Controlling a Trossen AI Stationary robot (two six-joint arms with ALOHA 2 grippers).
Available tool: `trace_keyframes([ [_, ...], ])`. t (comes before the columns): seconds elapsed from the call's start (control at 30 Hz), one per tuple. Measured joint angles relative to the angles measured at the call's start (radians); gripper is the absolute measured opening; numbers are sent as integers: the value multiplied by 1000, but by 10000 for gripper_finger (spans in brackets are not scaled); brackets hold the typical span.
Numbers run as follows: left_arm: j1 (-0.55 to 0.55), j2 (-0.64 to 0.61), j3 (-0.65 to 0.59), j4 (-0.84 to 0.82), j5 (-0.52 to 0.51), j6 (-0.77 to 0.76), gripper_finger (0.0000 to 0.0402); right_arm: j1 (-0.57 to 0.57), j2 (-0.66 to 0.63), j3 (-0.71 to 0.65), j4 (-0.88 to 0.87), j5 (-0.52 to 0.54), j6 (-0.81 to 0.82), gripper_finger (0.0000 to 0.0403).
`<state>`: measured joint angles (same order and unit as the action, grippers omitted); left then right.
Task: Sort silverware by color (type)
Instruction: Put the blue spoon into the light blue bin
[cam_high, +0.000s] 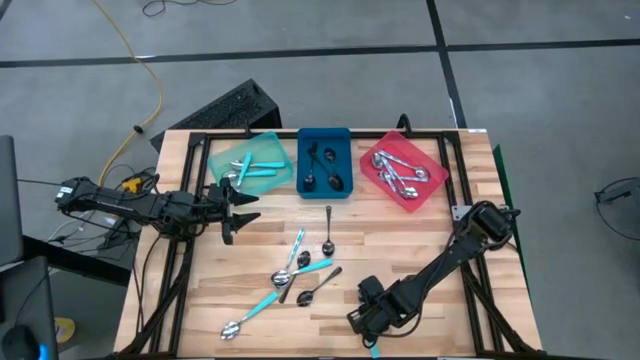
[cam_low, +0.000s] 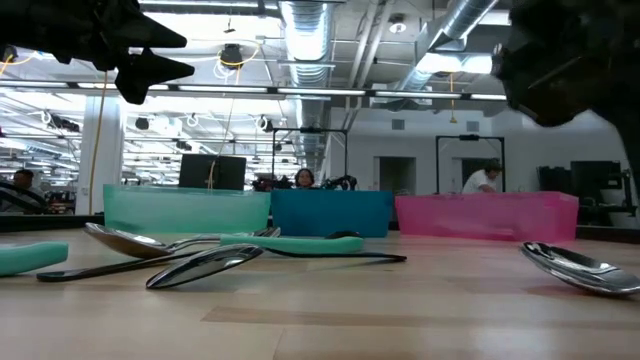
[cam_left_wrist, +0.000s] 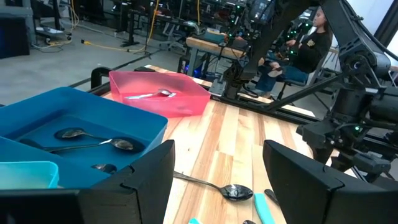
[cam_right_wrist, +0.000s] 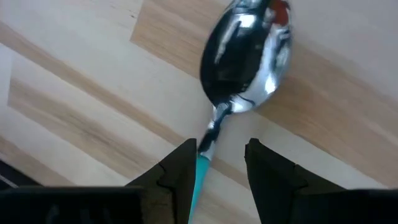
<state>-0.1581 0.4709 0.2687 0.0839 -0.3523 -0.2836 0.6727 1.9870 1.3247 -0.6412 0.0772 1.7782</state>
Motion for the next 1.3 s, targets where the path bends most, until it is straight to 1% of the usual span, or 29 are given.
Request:
trace_keyframes([
  [0.33, 0, 0, 0, -7, -21, 0, 228, 1, 26, 3, -10, -19, -25, 154],
  [0.43, 0, 0, 0, -7, -24, 0, 228, 0, 23, 2, -46, -22, -25, 131],
  [0.67, 0, 0, 0, -7, -26, 0, 228, -8, 24, 0, -73, -23, -56, 51],
  [0.73, 0, 0, 0, -7, -27, 0, 228, -15, 24, 0, -75, -21, -77, 38],
  [0.77, 0, 0, 0, -7, -27, 0, 228, -20, 24, 0, -73, -16, -93, 38],
  [0.9, 0, 0, 0, -7, -27, 0, 228, -52, 19, -1, -70, -14, -187, 38],
  [1.0, 0, 0, 0, -7, -26, -1, 228, -98, 19, 0, -67, -15, -270, 38],
  [1.17, 0, 0, 0, -7, -26, -2, 228, -184, 26, 38, -74, 65, -458, 37],
  [1.23, 0, 0, 0, -7, -26, -2, 228, -222, 24, 66, -74, 90, -540, 24],
  [1.3, 0, 0, 0, -7, -26, -2, 228, -260, 28, 95, -75, 126, -618, 19],
])
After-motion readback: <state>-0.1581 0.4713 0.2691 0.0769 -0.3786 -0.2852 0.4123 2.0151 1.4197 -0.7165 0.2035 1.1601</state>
